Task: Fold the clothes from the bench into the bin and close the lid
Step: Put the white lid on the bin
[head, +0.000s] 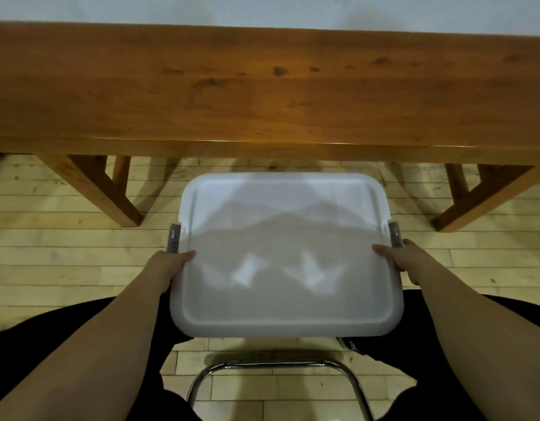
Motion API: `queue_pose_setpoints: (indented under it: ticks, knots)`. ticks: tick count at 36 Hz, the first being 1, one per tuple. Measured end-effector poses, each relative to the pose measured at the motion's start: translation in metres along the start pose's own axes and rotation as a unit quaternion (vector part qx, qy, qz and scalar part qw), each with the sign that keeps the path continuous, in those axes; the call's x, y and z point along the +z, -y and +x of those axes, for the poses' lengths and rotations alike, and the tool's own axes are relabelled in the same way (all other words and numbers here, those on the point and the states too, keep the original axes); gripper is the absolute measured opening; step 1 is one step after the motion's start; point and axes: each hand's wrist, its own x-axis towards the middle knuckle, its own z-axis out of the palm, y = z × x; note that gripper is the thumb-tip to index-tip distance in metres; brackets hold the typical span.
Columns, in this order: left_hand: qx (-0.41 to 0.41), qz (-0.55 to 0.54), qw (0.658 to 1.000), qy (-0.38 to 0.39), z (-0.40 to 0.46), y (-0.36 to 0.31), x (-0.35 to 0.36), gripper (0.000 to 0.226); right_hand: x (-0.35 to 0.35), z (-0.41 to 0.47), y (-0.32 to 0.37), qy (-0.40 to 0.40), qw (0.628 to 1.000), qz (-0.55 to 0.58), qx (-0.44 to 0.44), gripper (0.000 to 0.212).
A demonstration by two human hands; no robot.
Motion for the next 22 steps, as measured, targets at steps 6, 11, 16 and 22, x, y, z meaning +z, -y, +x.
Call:
queue_pose_setpoints:
  ticks: [6, 11, 16, 22]
  knots:
    - [0.026, -0.005, 0.999, 0.03, 0.002, 0.001, 0.003, 0.048, 0.001, -0.002, -0.002, 0.021, 1.0, -0.003, -0.001, 0.071]
    - [0.065, 0.031, 0.997, 0.024, 0.012, 0.009, 0.003, 0.049, 0.009, -0.008, -0.002, 0.009, 0.999, -0.019, -0.024, 0.085]
    - [0.082, 0.094, 0.992, -0.011, 0.0, 0.004, 0.011, 0.061, 0.013, -0.017, 0.004, -0.004, 0.998, -0.047, -0.049, 0.075]
    - [0.096, 0.154, 0.982, -0.061, -0.01, -0.001, 0.027, 0.047, 0.023, -0.029, 0.009, -0.017, 0.997, -0.064, -0.046, 0.068]
